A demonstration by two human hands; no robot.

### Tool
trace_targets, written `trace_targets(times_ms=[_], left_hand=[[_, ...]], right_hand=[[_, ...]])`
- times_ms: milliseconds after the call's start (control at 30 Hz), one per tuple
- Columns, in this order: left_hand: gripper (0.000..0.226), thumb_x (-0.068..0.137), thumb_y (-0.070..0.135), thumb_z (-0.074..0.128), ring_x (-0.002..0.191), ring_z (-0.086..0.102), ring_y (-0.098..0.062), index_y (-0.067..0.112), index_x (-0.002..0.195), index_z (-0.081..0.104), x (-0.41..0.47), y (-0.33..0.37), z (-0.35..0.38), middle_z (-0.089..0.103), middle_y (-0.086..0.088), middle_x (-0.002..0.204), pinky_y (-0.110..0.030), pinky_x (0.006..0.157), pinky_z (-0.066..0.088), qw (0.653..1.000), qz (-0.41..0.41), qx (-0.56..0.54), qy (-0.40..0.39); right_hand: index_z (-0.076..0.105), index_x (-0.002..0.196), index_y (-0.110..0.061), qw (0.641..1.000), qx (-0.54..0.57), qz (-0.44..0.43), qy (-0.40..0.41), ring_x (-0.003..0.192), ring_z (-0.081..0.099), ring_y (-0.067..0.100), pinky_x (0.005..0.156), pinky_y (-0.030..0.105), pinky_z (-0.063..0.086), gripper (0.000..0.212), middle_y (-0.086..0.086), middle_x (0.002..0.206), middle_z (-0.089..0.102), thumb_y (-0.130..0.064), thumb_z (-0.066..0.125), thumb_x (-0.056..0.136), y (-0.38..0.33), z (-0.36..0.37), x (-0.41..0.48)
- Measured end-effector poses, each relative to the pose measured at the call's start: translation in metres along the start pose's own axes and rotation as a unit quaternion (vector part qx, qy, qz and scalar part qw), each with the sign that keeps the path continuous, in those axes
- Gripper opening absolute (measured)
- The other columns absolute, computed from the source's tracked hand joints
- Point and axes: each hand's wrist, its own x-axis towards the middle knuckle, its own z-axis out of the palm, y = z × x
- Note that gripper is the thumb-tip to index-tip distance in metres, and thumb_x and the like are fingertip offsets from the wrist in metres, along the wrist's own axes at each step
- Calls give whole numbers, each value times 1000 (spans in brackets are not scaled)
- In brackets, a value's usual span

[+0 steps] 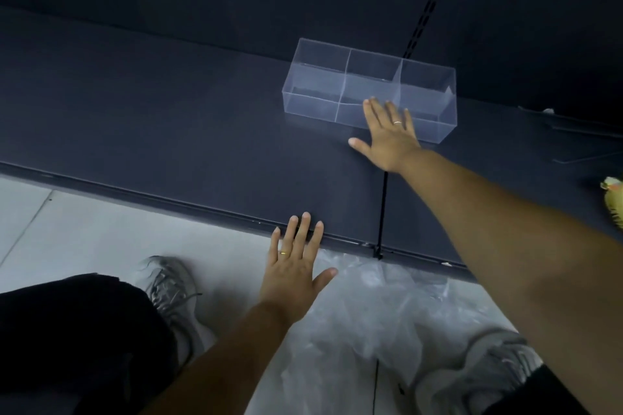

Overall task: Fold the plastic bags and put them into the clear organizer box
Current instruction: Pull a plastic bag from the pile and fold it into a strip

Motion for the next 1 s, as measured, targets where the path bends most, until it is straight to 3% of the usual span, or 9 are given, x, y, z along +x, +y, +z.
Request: trace_targets(times_ms=[167, 300, 367, 467, 633, 733, 833, 933, 1000], left_hand=[[75, 85, 69, -8, 143, -24, -23, 26, 145, -25, 0, 0, -1, -23, -1, 156, -40, 112, -23, 1000, -1, 7, -11], [75, 82, 69, -10, 145, -20, -20, 28, 144, -22, 2, 0, -4, -20, 1, 157, -38, 111, -22, 1000, -12, 2, -22], [75, 85, 69, -3, 147, -16, -20, 28, 145, -18, 4, 1, -5, -15, 0, 160, -38, 113, -20, 999, -16, -6, -32], [78, 86, 69, 1, 147, -14, -19, 28, 152, -7, 6, 1, -10, -10, 1, 161, -39, 115, -15, 998, -25, -25, -51], [66, 96, 62, 19, 147, -10, -12, 27, 152, 20, 9, 12, -48, -1, 7, 162, -38, 117, -10, 971, -75, -189, -125], [65, 92, 68, 24, 147, 5, -9, 35, 147, 31, 0, 28, -83, 15, 15, 158, -39, 119, 2, 895, -113, -385, -192], [44, 85, 68, 47, 126, 39, 7, 51, 125, 49, -14, 40, -107, 42, 31, 133, -21, 106, 29, 767, -88, -576, -268], [21, 88, 38, 66, 99, 56, 16, 37, 108, 64, -16, 54, -112, 64, 24, 112, -5, 77, 41, 765, -20, -587, -265], [16, 87, 28, 69, 105, 62, 0, 23, 103, 69, -15, 58, -112, 70, 9, 111, -13, 84, 43, 768, -29, -595, -235]], right_hand=[[-2, 153, -18, 998, 0, -5, 58, 148, -7, 25, 117, 47, -9, 77, 3, 161, -8, -60, 28, 96, -6, -2, -27], [58, 120, -8, 957, 196, -41, 208, 115, 48, 31, 98, 47, 38, 43, 12, 125, 51, -41, 46, 95, -35, 21, -121], [60, 116, -13, 958, 241, -77, 132, 110, 49, 25, 95, 41, 39, 51, 4, 118, 53, -55, 44, 90, -44, 46, -175], [39, 141, -27, 985, 143, -93, -20, 128, 33, 18, 100, 32, 23, 73, -6, 142, 36, -66, 51, 80, -41, 82, -228], [67, 81, -15, 971, 233, 40, 31, 90, 61, 20, 78, 29, 41, 8, -1, 90, 67, -22, 66, 85, -30, 65, -228], [63, 70, -12, 864, 493, 100, 36, 58, 57, 6, 58, 20, 45, 16, -6, 62, 64, -14, 71, 84, -29, 22, -228], [57, 68, -13, 691, 714, 112, 25, 52, 46, 11, 54, 21, 40, 25, 0, 58, 55, -17, 61, 92, -22, -26, -229], [55, 72, -15, 473, 874, 113, 5, 57, 46, 9, 56, 18, 43, 24, -1, 63, 49, -22, 54, 95, -8, -58, -232], [52, 72, -15, 377, 917, 129, 22, 61, 50, 7, 62, 18, 45, 24, -3, 64, 51, -25, 54, 94, -2, -65, -237]])
